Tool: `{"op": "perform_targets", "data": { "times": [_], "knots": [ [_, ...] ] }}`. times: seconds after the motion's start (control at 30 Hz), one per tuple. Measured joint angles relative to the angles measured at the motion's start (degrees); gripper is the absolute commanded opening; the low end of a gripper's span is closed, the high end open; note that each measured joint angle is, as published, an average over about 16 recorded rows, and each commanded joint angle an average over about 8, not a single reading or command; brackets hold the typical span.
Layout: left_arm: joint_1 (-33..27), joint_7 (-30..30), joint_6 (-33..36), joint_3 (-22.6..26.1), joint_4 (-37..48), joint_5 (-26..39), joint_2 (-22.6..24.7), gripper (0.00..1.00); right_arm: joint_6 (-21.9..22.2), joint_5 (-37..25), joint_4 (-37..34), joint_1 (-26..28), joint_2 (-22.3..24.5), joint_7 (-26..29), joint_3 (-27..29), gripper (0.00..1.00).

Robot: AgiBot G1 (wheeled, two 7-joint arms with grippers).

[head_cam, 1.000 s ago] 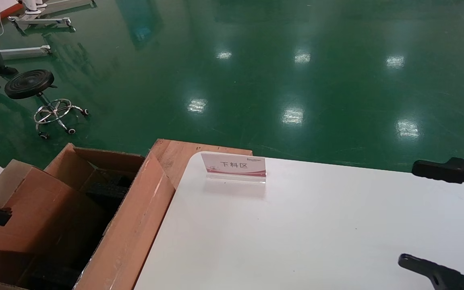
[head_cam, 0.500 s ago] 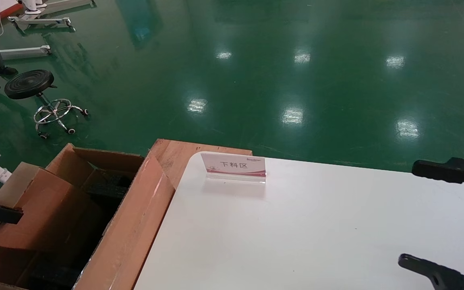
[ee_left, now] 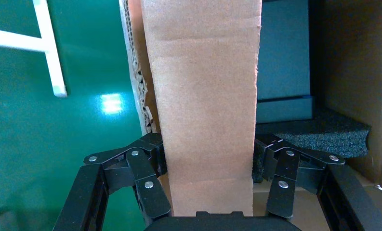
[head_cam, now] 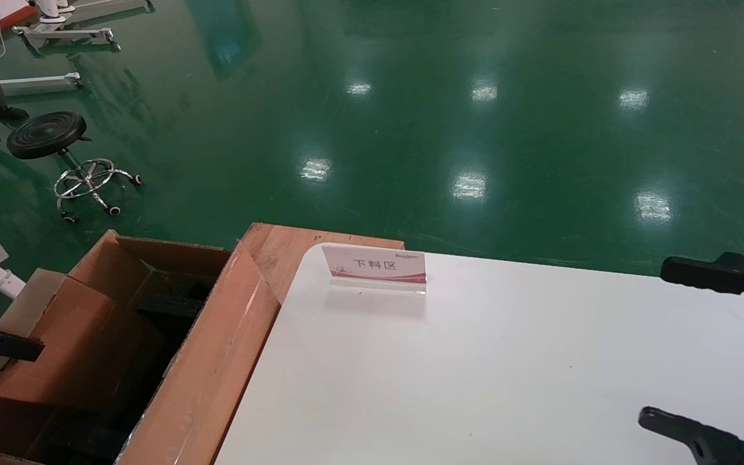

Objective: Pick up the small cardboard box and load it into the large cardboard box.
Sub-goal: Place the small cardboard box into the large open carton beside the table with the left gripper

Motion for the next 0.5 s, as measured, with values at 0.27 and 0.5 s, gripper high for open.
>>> {"op": "perform_targets", "data": {
  "times": [0.27, 0.5],
  "knots": [
    [2.2, 1.2, -0.6, 0.6, 2.6, -1.8, 1.3, 1.00, 0.0, 0.0, 0.0, 0.0, 0.0, 0.0, 0.0, 1.00],
    [2.4, 1.3, -0.6, 0.6, 2.7, -1.8, 1.4, 1.00, 0.0, 0.0, 0.0, 0.0, 0.0, 0.0, 0.0, 1.00]
  ]
}}
